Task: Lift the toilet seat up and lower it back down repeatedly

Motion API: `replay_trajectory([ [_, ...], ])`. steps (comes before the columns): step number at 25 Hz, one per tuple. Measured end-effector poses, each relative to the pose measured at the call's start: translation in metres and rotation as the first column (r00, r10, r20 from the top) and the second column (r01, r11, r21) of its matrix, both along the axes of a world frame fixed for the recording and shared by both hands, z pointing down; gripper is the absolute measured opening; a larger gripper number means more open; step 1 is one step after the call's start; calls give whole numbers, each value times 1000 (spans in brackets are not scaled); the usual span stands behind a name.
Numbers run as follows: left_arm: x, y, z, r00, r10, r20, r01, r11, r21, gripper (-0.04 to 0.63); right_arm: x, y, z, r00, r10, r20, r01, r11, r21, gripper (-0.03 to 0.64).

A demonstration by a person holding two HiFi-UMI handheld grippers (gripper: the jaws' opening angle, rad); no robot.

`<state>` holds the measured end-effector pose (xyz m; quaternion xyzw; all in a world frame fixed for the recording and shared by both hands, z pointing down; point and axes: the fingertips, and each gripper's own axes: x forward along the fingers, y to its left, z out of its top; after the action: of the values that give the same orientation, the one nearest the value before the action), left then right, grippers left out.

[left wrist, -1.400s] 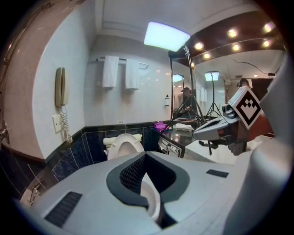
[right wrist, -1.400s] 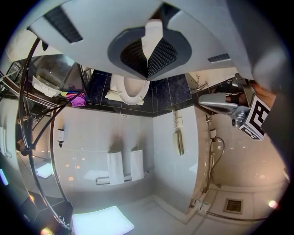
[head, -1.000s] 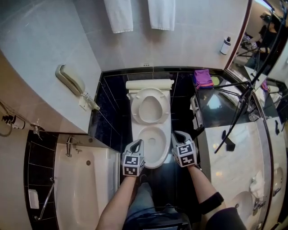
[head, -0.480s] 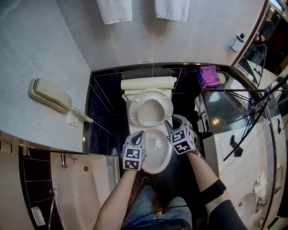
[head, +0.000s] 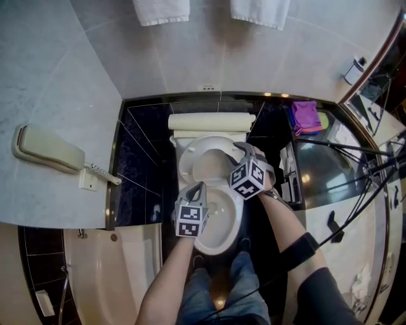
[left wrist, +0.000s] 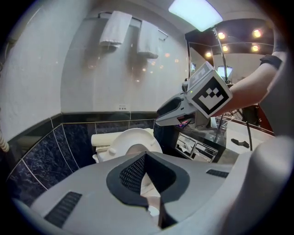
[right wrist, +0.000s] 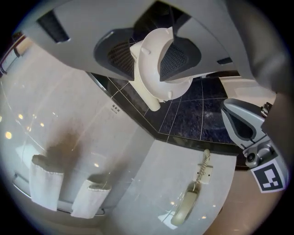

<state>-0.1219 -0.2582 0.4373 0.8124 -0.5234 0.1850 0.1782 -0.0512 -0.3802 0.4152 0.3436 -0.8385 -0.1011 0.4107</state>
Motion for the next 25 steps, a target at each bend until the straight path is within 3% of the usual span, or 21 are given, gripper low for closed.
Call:
replay_trajectory([
  [9, 7, -43, 47, 993, -120, -23, 119, 992, -38, -12, -29, -58, 46, 969, -204, -136, 208, 978, 20, 189],
  [11, 8, -51, 54, 990, -136, -23, 135, 990, -44, -12, -32, -67, 54, 961, -234, -146, 238, 971, 11, 162],
  [15, 11, -64, 66, 987, -161, -22, 160, 986, -55, -12, -43, -81, 70, 944, -288, -163, 291, 957, -3, 149],
  [18, 12, -71, 72, 985, -169, -19, 168, 984, -58, -12, -50, -87, 81, 926, -321, -198, 328, 945, 3, 95],
  [25, 15, -76, 82, 986, -167, -18, 165, 983, -75, -12, -53, -87, 84, 908, -355, -224, 364, 932, -1, 94],
])
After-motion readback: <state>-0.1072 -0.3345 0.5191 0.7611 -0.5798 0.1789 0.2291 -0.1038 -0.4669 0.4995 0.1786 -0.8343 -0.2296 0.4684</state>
